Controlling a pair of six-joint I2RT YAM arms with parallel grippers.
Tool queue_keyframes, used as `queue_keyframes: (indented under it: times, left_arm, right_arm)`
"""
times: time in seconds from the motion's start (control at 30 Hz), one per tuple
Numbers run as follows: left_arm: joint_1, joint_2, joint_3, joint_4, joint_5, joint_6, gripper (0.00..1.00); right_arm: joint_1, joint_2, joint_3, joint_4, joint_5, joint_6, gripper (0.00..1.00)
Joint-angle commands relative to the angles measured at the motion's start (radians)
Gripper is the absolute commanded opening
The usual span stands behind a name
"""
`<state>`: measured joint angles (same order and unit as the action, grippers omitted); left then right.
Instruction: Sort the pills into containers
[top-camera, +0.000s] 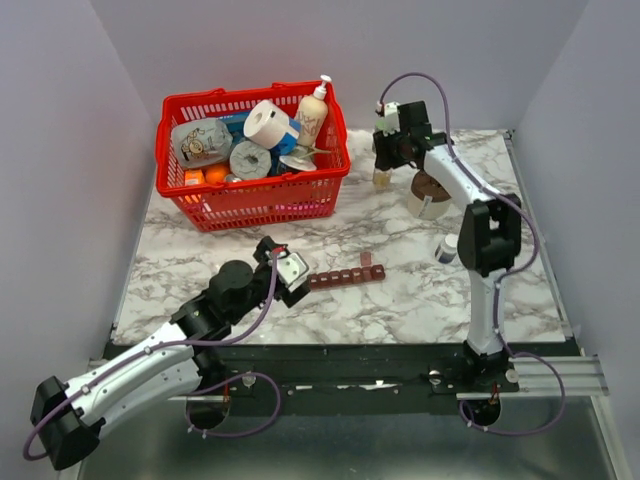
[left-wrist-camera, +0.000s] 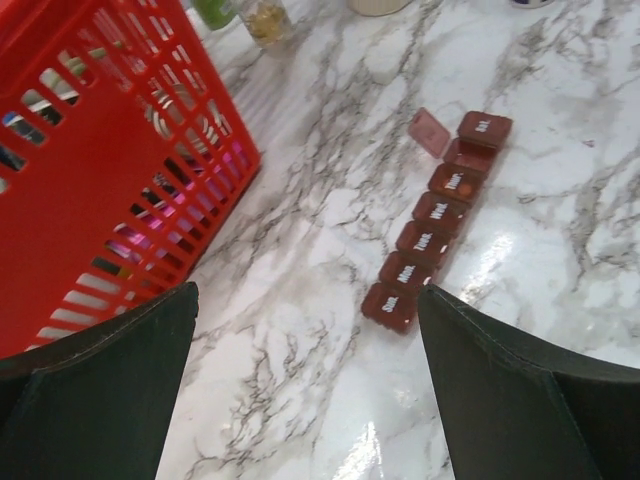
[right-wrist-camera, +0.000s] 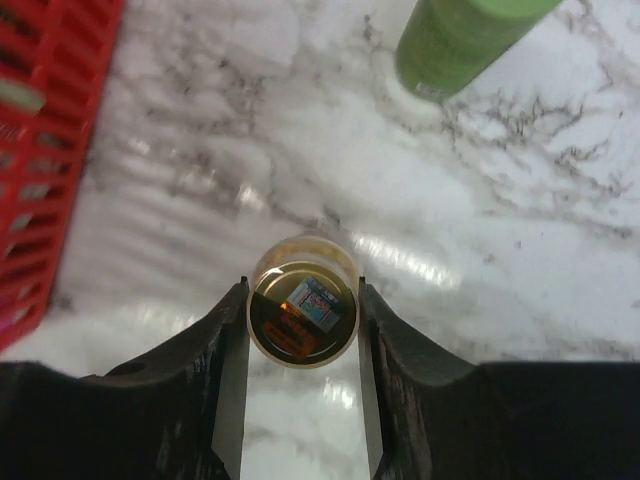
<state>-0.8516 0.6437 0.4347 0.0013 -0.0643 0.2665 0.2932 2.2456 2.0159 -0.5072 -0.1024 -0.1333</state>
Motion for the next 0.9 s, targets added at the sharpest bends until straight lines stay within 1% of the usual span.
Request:
queue_keyframes:
  times: [0.0,0.03,0.07,0.1,0.13,0.17,0.2,0.23,0.27,0.3,0.33,0.4,0.47,0.53,0.57,0.67,0.87]
  left_arm:
    - [0.006,0.025,0.042,0.084,0.208,-0.067,0.99]
    - [0.006,0.036,0.044,0.100,0.227,-0.070,0.99]
    - [0.006,0.040,0.044,0.136,0.245,-0.073,0.99]
    - [0.006,0.048,0.045,0.156,0.280,-0.081,0.99]
    - [0.006,0.059,0.042,0.181,0.294,-0.079,0.99]
    - [0.006,0.066,0.038,0.243,0.307,-0.088,0.99]
    - [0.008,0.074,0.035,0.278,0.328,-0.102,0.99]
    - [0.006,0.092,0.029,0.310,0.360,-0.105,0.99]
    - [0.006,0.103,0.026,0.384,0.372,-0.111,0.99]
    - [0.006,0.115,0.022,0.422,0.383,-0.118,0.99]
    - [0.006,0.144,0.024,0.455,0.395,-0.137,0.99]
    - [0.005,0.180,0.033,0.540,0.394,-0.167,0.99]
    - [0.005,0.238,0.047,0.612,0.370,-0.217,0.99]
    - [0.000,0.290,0.052,0.650,0.339,-0.243,0.99]
    - [-0.003,0.304,0.049,0.692,0.299,-0.262,0.99]
    - [-0.027,0.367,0.026,0.800,0.267,-0.312,0.99]
    - [-0.083,0.464,0.035,0.842,0.186,-0.290,0.99]
  right_arm:
    - [-0.003,-0.343,-0.214,0.085,-0.172,-0.051,0.20]
    - [-0.003,-0.404,-0.267,0.085,-0.206,-0.051,0.20]
    - [-0.003,-0.453,-0.375,0.085,-0.286,-0.049,0.20]
    - [-0.003,-0.551,-0.425,0.081,-0.327,-0.049,0.20]
    - [-0.003,-0.598,-0.472,0.079,-0.374,-0.048,0.20]
    - [-0.003,-0.642,-0.574,0.078,-0.473,-0.054,0.20]
    - [-0.002,-0.729,-0.618,0.073,-0.526,-0.060,0.20]
    - [-0.002,-0.763,-0.669,0.068,-0.583,-0.066,0.20]
    - [0.000,-0.806,-0.712,0.067,-0.690,-0.084,0.21]
    - [0.010,-0.840,-0.796,0.065,-0.727,-0.097,0.20]
    - [0.021,-0.907,-0.833,0.067,-0.752,-0.110,0.20]
    - [0.056,-0.957,-0.920,0.076,-0.781,-0.144,0.20]
    - [0.070,-1.006,-0.963,0.097,-0.812,-0.140,0.20]
    - [0.084,-1.027,-0.999,0.122,-0.830,-0.126,0.20]
    - [0.087,-1.043,-1.006,0.136,-0.836,-0.106,0.20]
    - [0.095,-1.055,-1.025,0.165,-0.867,-0.080,0.20]
    - [0.106,-1.081,-1.049,0.208,-0.915,-0.020,0.20]
